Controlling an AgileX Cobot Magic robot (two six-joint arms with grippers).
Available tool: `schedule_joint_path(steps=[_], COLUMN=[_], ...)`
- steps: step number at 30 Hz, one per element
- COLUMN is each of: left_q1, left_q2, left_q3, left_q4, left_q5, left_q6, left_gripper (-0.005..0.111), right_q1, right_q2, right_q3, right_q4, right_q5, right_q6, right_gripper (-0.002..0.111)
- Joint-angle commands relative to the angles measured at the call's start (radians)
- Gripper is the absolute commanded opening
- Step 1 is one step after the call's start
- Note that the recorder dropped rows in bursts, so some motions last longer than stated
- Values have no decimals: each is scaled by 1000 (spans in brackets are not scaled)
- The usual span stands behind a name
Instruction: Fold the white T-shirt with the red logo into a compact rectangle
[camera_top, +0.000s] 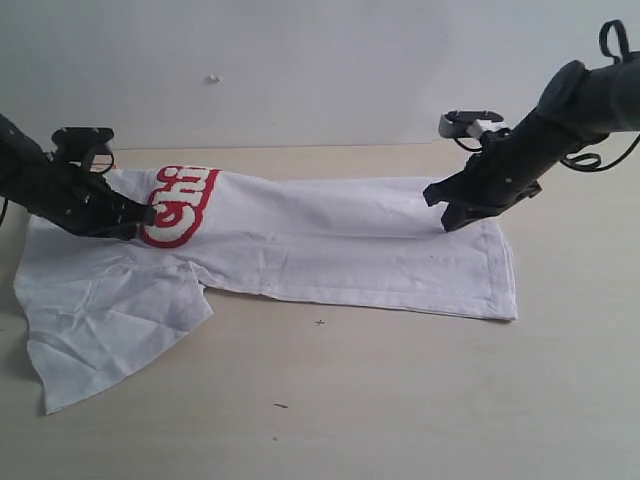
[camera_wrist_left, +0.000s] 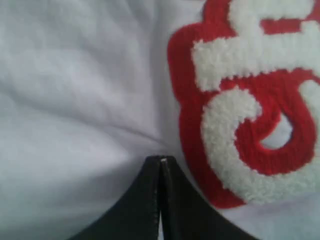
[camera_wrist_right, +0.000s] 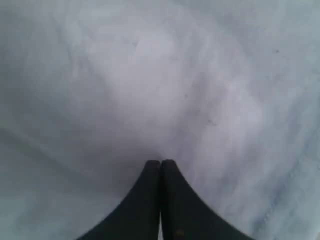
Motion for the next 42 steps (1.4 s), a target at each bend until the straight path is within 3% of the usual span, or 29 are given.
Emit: schedule_joint_path(steps=[1,5,8,10,14,20,24,28,35,42], left_q1=[-3,-1,5,5,-6,-47,-77,-94,-64,-17], left_q2=[53,65,39,6,-72,-91,-4,92,176,126], left_q3=[-6,-6,-6,-6,-6,-35,-112,-179,-196,-198], left_q4=[95,184,186,178,82,-289,-471,-430,-183,-149], left_q5=[-25,-11,-5,-5,-25,-109,-12,1,-18,64], left_q6=[-90,-121,-113,-77,62,364,499,434,188,173], left_gripper=[0,0,0,0,0,0,0,0,0,0], right_q1=[3,3,3,3,8,77,148,177,175,166], right_q2=[50,65,61,56,45,56,112,201,280,267], right_q3=[-54,-57,-61,-84,-141,-208,-283,-404,-464,-492], right_q4=[-97,-257,-422,-436,-328,155,93,-43,-322,-373], right_q5=[-8,-21,-26,-17,-32,-67,-81,28,98,88], right_q6=[101,219,329,341,316,-27,33,178,394,411], right_gripper=[0,0,0,0,0,0,0,0,0,0])
